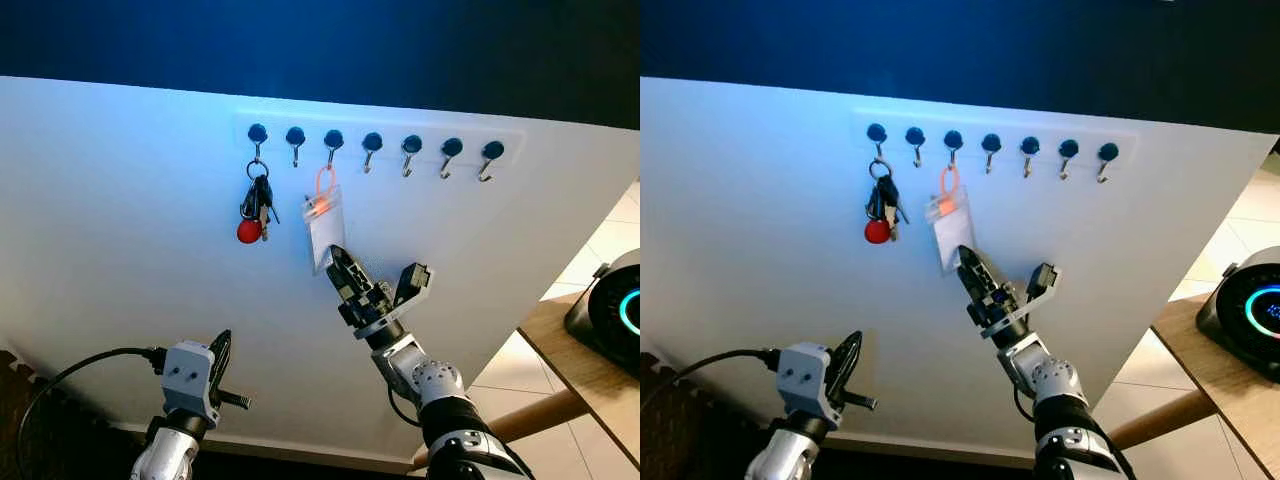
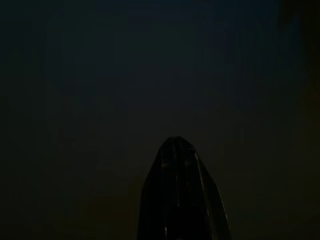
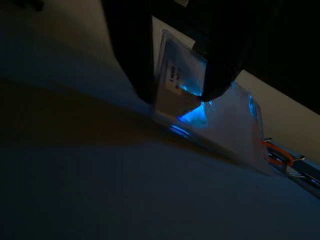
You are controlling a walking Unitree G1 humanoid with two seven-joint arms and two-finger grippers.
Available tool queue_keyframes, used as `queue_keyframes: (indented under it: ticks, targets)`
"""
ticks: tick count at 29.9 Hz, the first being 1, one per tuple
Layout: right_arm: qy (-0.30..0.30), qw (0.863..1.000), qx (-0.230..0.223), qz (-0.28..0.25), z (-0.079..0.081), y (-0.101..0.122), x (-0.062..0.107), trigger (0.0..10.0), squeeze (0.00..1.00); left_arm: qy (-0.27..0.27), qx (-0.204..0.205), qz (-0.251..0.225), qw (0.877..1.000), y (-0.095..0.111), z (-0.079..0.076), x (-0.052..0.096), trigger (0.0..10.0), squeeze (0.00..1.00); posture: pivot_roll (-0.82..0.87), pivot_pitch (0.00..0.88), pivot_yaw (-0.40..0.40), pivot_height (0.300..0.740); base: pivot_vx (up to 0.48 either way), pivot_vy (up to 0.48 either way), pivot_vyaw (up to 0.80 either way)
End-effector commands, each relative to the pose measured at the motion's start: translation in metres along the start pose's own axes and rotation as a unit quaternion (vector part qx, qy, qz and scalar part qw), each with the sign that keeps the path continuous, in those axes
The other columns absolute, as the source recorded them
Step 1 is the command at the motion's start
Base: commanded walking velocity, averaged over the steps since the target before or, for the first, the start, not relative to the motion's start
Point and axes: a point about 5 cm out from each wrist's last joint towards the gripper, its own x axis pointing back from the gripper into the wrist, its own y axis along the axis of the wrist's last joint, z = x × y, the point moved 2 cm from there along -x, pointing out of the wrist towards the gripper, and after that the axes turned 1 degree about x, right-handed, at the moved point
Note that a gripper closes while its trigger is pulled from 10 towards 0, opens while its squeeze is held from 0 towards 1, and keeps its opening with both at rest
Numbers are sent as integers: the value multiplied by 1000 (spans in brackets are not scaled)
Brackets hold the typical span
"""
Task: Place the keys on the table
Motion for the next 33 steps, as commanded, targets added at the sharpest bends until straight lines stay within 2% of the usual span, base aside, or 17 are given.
queue_keyframes:
  ticks: [1, 2, 3, 4, 5, 6, 7, 11, 12, 15, 16, 23, 24, 25, 26, 27, 33]
  targets:
    - [32, 999, -29, -1, 5, -15, -10, 0, 0, -4, 2, 8, 1000, -3, -4, 1, 10000, 0, 148, 60, -78, 740, 0, 0, 0]
    - [32, 999, -29, -1, 5, -15, -10, 0, 0, -4, 2, 8, 1000, -3, -4, 1, 10000, 0, 148, 60, -78, 740, 0, 0, 0]
    - [34, 999, -26, 0, 6, -15, -11, 3725, 0, -4, 1, 8, 1000, -3, -4, 1, 10000, 0, 148, 58, -77, 740, 0, 0, 0]
    - [36, 999, -27, 0, 6, -15, -11, 6941, 0, -4, 1, 8, 1000, -3, -4, 1, 10000, 0, 148, 58, -77, 740, 0, 0, 0]
    - [36, 999, -27, 0, 6, -15, -11, 6941, 0, -4, 1, 8, 1000, -3, -4, 1, 10000, 0, 148, 58, -77, 740, 0, 0, 0]
    - [42, 999, -29, 1, 8, -16, -12, 549, 0, -4, 0, 8, 1000, -3, -4, 1, 10000, 0, 148, 58, -77, 740, 0, 0, 0]
    - [55, 998, -38, 1, 11, -16, -12, 0, 0, -8, -3, 8, 1000, -3, -4, 1, 10000, 0, 150, 59, -78, 740, 0, 0, 0]
    - [65, 997, -40, 5, 14, -16, -12, 0, 0, -11, -7, 8, 1000, -3, -5, 1, 10000, 0, 150, 61, -78, 740, 0, 0, 0]
    - [75, 996, -37, 11, 16, -18, -11, 3725, 0, -10, -7, 9, 1000, -3, -5, 2, 10000, 0, 150, 65, -78, 740, 0, 0, 0]
    - [78, 996, -38, 13, 17, -18, -10, 3725, 0, -10, -7, 9, 1000, -3, -5, 2, 10000, 0, 150, 66, -78, 740, 0, 0, 0]
    - [84, 995, -47, 12, 19, -18, -8, 0, 0, -9, -7, 9, 1000, -4, -5, 3, 10000, 0, 151, 66, -79, 740, 0, 0, 0]
    - [88, 995, -45, 14, 20, -18, -3, 0, 0, -7, -7, 9, 1000, -3, -4, 3, 10000, 0, 151, 67, -78, 740, 0, 0, 0]
    - [90, 995, -44, 14, 21, -18, -3, 863, 0, -7, -7, 9, 1000, -3, -4, 3, 10000, 0, 151, 67, -78, 740, 0, 0, 0]
    - [93, 995, -42, 15, 22, -17, -3, 2863, 0, -7, -7, 9, 1000, -3, -4, 3, 10000, 0, 151, 67, -78, 740, 0, 0, 0]
    - [95, 995, -36, 16, 24, -17, -4, 8392, 0, -7, -7, 9, 1000, -3, -4, 3, 10000, 0, 149, 69, -76, 740, 0, 0, 0]
    - [95, 995, -34, 16, 25, -17, -4, 10000, 0, -7, -8, 9, 1000, -3, -4, 3, 10000, 0, 149, 69, -76, 740, 0, 0, 0]
    - [106, 994, -31, 9, 31, -13, -1, 10000, 0, -8, -8, 9, 1000, -3, -5, 3, 10000, 0, 150, 70, -77, 740, 0, 0, 0]
